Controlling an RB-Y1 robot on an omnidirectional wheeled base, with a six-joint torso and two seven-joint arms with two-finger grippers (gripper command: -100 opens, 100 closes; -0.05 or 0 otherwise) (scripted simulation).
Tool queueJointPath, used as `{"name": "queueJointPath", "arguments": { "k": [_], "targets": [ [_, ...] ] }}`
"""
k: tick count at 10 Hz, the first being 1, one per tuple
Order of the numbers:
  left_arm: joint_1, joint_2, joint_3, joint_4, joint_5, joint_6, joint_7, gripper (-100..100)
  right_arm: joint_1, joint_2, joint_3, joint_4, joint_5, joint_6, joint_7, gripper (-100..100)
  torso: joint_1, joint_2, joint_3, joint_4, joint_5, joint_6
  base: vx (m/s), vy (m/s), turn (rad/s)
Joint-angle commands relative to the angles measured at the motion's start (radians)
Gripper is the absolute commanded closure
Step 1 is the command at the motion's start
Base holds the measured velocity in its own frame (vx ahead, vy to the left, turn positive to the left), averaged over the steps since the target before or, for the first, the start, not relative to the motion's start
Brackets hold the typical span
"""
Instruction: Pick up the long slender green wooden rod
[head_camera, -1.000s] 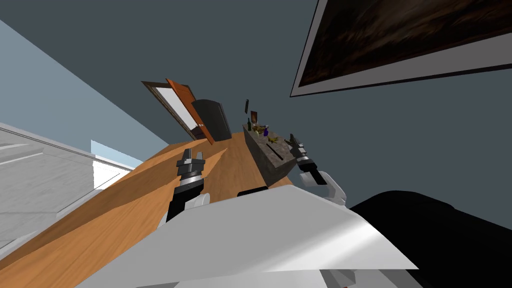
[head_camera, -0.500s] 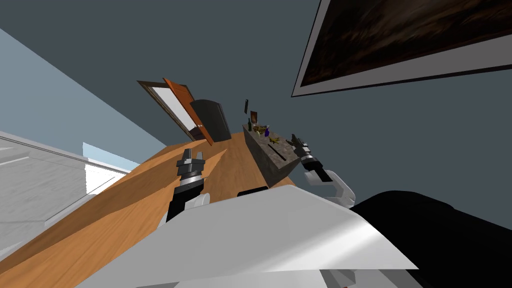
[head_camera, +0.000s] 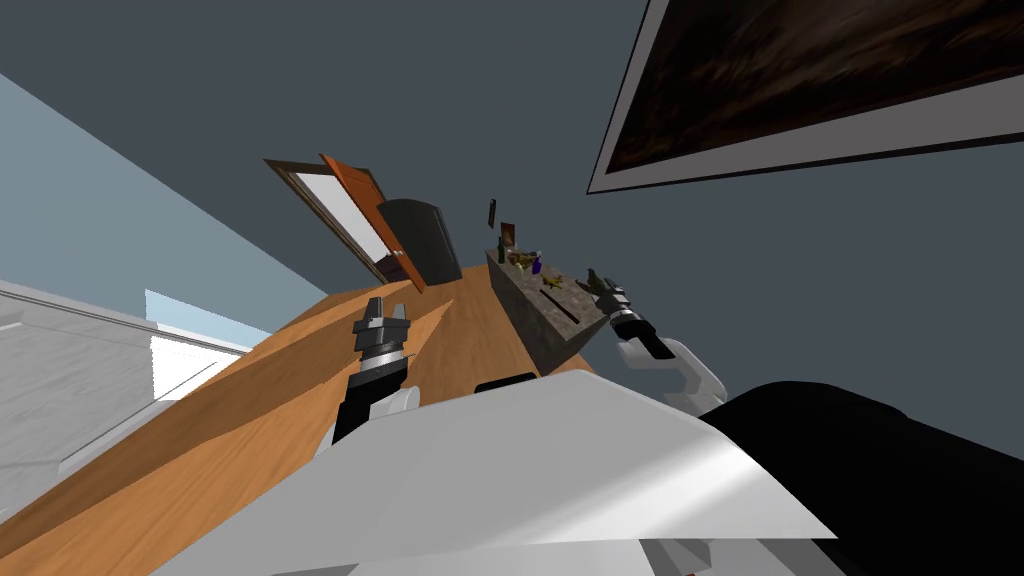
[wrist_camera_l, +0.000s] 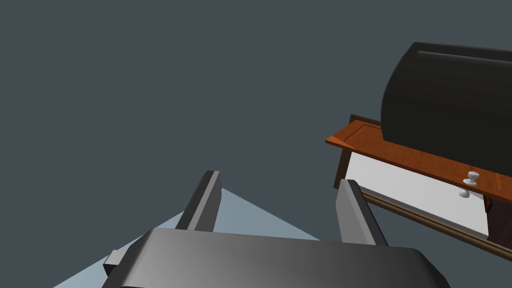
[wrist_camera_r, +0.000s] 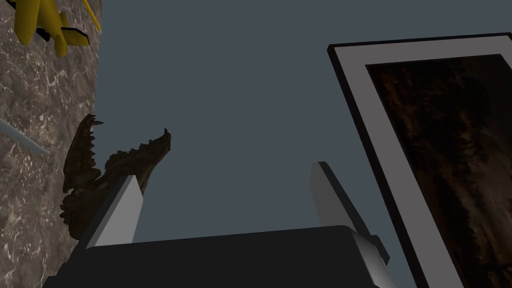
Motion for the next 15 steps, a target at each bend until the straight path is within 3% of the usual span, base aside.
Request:
{"name": "queueJointPath", "arguments": {
  "k": [1,2,3,5,8,10,11,13,14,15],
  "targets": [
    [0.000,0.000,0.000,0.000,0.000,0.000,0.000,0,0.000,-0.010,-0.015,0.007,-0.013,0.050,-0.016,-100,0.000,0.000,0.000,0.000,0.000,0.000,0.075,0.090,-0.031],
    [0.000,0.000,0.000,0.000,0.000,0.000,0.000,0,0.000,-0.010,-0.015,0.007,-0.013,0.067,-0.016,-100,-0.001,0.000,0.000,0.000,0.000,0.000,0.033,0.034,0.008],
    [0.000,0.000,0.000,0.000,0.000,0.000,0.000,0,0.007,-0.029,-0.044,0.014,-0.043,0.104,-0.043,-100,-0.004,0.002,0.001,0.000,-0.001,0.000,0.068,0.065,-0.032],
    [0.000,0.000,0.000,0.000,0.000,0.000,0.000,0,0.007,-0.029,-0.044,0.014,-0.043,0.141,-0.043,-100,-0.002,0.000,0.000,0.000,0.000,0.000,0.055,0.054,-0.020],
    [0.000,0.000,0.000,0.000,0.000,0.000,0.000,0,0.023,-0.064,-0.099,0.028,-0.110,0.243,-0.093,-100,-0.003,0.000,0.000,0.000,-0.001,0.000,0.082,0.072,-0.036],
    [0.000,0.000,0.000,0.000,0.000,0.000,0.000,0,0.023,-0.064,-0.099,0.028,-0.110,0.295,-0.093,-100,-0.001,-0.001,-0.001,0.000,0.000,0.000,0.069,0.063,-0.008],
    [0.000,0.000,0.000,0.000,0.000,0.000,0.000,0,0.033,-0.080,-0.124,0.035,-0.147,0.323,-0.117,-100,-0.004,0.001,0.000,0.000,-0.001,0.000,0.085,0.060,-0.030],
    [0.000,0.000,0.000,0.000,0.000,0.000,0.000,0,0.033,-0.080,-0.124,0.035,-0.147,0.374,-0.117,-100,-0.003,-0.001,-0.001,0.000,-0.001,0.000,0.060,0.044,-0.010],
    [0.000,0.000,0.000,0.000,0.000,0.000,0.000,0,0.043,-0.095,-0.147,0.041,-0.187,0.412,-0.139,-100,-0.005,0.002,0.001,0.000,-0.001,0.000,0.063,0.043,-0.018],
    [0.000,0.000,0.000,0.000,0.000,0.000,0.000,0,0.043,-0.095,-0.147,0.041,-0.187,0.434,-0.139,-100,-0.005,0.001,0.001,0.000,-0.001,0.000,0.085,0.058,-0.023]
  ]
}}
